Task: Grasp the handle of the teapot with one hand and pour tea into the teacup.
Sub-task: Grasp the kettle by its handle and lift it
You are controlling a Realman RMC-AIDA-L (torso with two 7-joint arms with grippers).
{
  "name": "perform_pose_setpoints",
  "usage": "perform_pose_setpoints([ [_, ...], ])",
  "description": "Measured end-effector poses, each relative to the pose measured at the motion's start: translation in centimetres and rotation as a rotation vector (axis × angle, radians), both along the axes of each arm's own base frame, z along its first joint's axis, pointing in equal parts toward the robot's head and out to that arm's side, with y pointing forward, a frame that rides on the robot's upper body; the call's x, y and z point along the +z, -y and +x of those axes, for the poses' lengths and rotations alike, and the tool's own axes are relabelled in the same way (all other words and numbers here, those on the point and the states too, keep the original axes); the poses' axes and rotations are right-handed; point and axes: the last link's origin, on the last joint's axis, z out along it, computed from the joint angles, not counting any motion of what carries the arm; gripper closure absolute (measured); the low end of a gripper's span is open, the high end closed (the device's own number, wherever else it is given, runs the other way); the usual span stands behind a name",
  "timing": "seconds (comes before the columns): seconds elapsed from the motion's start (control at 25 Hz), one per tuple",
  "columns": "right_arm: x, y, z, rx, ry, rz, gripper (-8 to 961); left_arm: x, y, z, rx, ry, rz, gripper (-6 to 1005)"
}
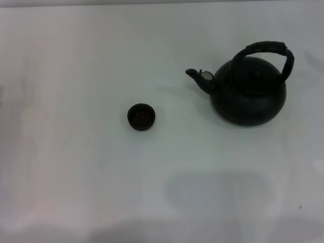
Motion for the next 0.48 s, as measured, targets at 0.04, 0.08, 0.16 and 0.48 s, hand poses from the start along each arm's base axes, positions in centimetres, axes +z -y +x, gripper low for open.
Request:
perform_pose_setpoints([
  [0.04,0.1,0.6,-0.2,-0.021,0.024,-0.028,188,0.0,0.0,0.1,-0.001,0.003,0.002,152],
  [0.08,0.2,1.2,-0.3,-0.049,0.052,-0.054,188,-0.1,-0.1,0.1,-0.001,0.003,0.001,152],
  [0.16,0.4,2.6,-0.5,-0.095,0.088,-0.085,188,-0.1,-0.2,0.2,-0.004,-0.006,-0.001,151],
  [0.48,-2.1,6.2,-1.6,-0.17,0.07,-0.311,198,-0.4,-1.0,1.1,-0.039,-0.097,-0.03,151],
])
